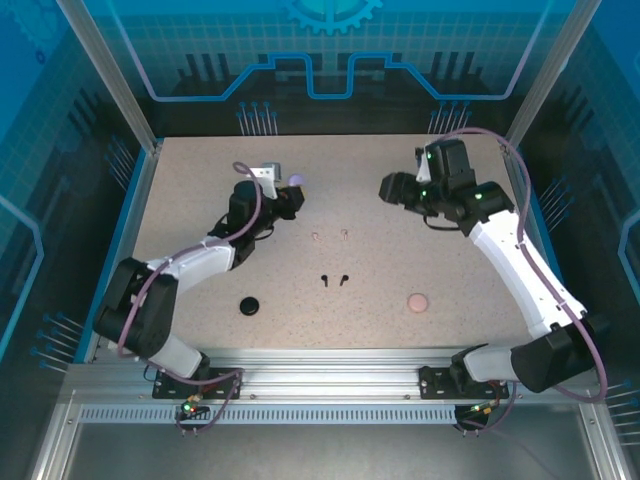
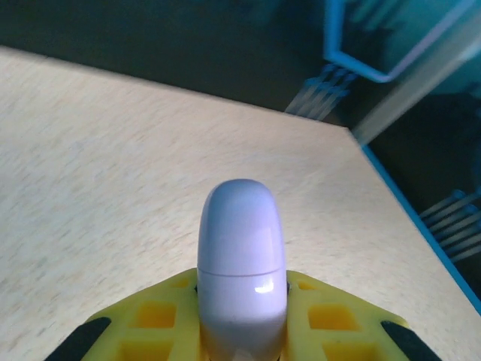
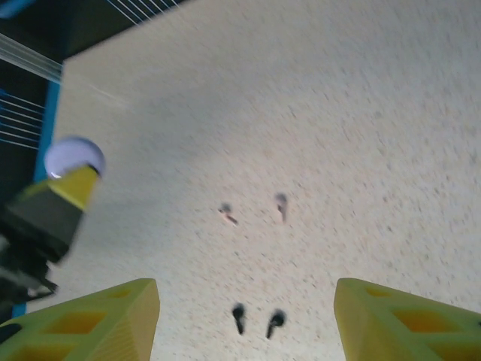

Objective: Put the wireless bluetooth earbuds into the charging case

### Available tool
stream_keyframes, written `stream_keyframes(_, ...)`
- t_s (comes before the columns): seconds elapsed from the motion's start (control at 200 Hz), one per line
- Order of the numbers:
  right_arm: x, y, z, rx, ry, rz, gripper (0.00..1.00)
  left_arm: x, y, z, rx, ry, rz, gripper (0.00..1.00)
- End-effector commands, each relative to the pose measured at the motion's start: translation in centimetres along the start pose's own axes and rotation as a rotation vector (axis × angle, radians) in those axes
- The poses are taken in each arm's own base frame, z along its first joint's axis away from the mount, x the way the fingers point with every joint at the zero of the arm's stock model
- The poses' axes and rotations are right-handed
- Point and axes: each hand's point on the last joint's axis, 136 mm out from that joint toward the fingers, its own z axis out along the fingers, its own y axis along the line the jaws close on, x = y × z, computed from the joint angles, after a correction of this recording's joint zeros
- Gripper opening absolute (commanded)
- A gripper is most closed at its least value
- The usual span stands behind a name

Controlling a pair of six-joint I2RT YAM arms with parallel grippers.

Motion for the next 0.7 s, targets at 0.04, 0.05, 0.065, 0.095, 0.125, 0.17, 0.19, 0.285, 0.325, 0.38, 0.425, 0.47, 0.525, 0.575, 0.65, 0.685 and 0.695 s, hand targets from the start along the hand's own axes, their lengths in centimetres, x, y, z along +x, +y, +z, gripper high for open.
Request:
stream_keyframes(0.04, 2.4, -2.5, 1.4, 0.033, 0.012, 0.046, 0.65, 1.9, 2.9, 2.0, -0.040, 0.134, -0.235, 0.00)
stream_keyframes(0.05, 2.6, -2.7, 1.5, 0.035, 0.016, 0.048, 0.65, 2.1, 3.0, 2.1, -0.041, 0.142, -0.240, 0.00)
stream_keyframes(0.065, 2.9, -2.9, 1.6, 0.040, 0.021, 0.052, 0.65, 2.4, 3.3, 2.3, -0.046, 0.157, -0.249, 0.00)
stream_keyframes(0.095, 3.3, -3.2, 1.9, 0.044, 0.030, 0.055, 0.65, 2.9, 3.8, 2.7, -0.055, 0.183, -0.269, 0.00)
stream_keyframes(0.125, 3.7, -3.4, 2.0, 0.048, 0.037, 0.057, 0.65, 3.3, 4.3, 3.2, -0.064, 0.207, -0.287, 0.00)
stream_keyframes(0.17, 4.2, -3.7, 2.3, 0.055, 0.045, 0.058, 0.65, 4.2, 4.8, 3.8, -0.069, 0.252, -0.316, 0.00)
stream_keyframes(0.19, 4.4, -3.8, 2.3, 0.059, 0.049, 0.058, 0.65, 4.4, 4.9, 4.0, -0.064, 0.266, -0.326, 0.00)
stream_keyframes(0.285, 5.1, -4.5, 2.5, 0.082, 0.062, 0.064, 0.65, 6.1, 5.8, 5.4, -0.056, 0.347, -0.392, 0.00)
stream_keyframes(0.325, 5.5, -4.7, 2.6, 0.094, 0.072, 0.067, 0.65, 6.6, 6.2, 5.8, -0.054, 0.371, -0.418, 0.00)
stream_keyframes(0.38, 5.8, -5.1, 2.6, 0.113, 0.081, 0.072, 0.65, 7.3, 6.6, 6.3, -0.057, 0.400, -0.446, 0.00)
stream_keyframes(0.425, 6.0, -5.4, 2.6, 0.123, 0.087, 0.074, 0.65, 7.7, 6.9, 6.5, -0.060, 0.418, -0.459, 0.00)
stream_keyframes(0.47, 6.2, -5.6, 2.7, 0.131, 0.096, 0.075, 0.65, 8.1, 7.2, 6.8, -0.065, 0.440, -0.474, 0.00)
stream_keyframes(0.525, 6.5, -5.7, 2.7, 0.139, 0.106, 0.074, 0.66, 8.5, 7.6, 7.0, -0.069, 0.464, -0.494, 0.00)
stream_keyframes(0.575, 6.7, -5.9, 2.7, 0.145, 0.113, 0.075, 0.66, 8.8, 7.9, 7.1, -0.077, 0.484, -0.504, 0.00)
stream_keyframes(0.65, 6.9, -6.0, 2.8, 0.151, 0.121, 0.071, 0.66, 9.3, 8.6, 7.2, -0.094, 0.509, -0.515, 0.01)
stream_keyframes(0.685, 7.0, -6.1, 2.9, 0.157, 0.126, 0.071, 0.67, 9.6, 8.9, 7.2, -0.105, 0.524, -0.522, 0.05)
stream_keyframes(0.695, 7.0, -6.1, 2.9, 0.157, 0.126, 0.070, 0.67, 9.7, 9.0, 7.2, -0.108, 0.527, -0.523, 0.06)
